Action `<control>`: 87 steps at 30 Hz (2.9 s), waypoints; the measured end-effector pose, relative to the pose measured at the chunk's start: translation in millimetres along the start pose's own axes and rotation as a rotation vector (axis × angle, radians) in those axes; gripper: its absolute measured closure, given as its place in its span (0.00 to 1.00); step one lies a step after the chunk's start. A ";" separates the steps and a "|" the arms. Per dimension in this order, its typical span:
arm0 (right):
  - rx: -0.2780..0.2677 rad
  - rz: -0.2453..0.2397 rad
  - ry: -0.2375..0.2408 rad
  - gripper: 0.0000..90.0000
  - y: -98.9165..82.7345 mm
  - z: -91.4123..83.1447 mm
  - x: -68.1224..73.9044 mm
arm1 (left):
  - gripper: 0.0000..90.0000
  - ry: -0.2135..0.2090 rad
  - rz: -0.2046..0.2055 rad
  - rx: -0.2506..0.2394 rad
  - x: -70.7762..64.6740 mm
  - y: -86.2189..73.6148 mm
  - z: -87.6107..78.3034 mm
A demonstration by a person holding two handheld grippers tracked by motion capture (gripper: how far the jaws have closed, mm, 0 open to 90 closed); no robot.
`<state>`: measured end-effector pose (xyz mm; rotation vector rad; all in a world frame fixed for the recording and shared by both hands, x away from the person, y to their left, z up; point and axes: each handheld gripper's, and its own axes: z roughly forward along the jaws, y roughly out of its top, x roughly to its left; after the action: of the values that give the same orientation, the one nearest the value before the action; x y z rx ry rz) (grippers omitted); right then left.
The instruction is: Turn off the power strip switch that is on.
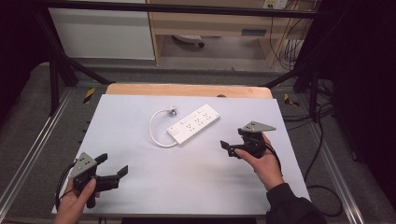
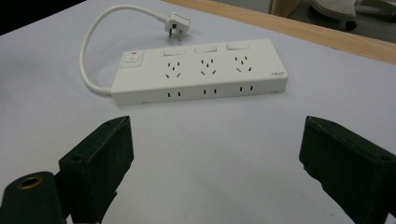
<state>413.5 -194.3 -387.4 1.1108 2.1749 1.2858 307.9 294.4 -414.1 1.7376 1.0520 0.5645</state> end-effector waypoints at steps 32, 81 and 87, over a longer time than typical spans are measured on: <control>0.017 -0.040 0.013 0.08 53.2 27.9 -0.9 | 0.06 0.000 0.007 0.005 0.5 -0.8 0.2; -0.120 -0.122 -0.026 1.00 89.0 62.4 -4.9 | 0.06 -0.001 0.012 0.006 0.8 -1.2 0.1; -0.114 -0.116 -0.029 1.00 90.2 70.4 -6.2 | 0.06 -0.001 0.011 0.008 0.9 -1.2 0.4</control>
<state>502.9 -135.6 -346.3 0.9385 2.0841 1.3164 308.2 295.2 -415.4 1.7511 1.0460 0.5672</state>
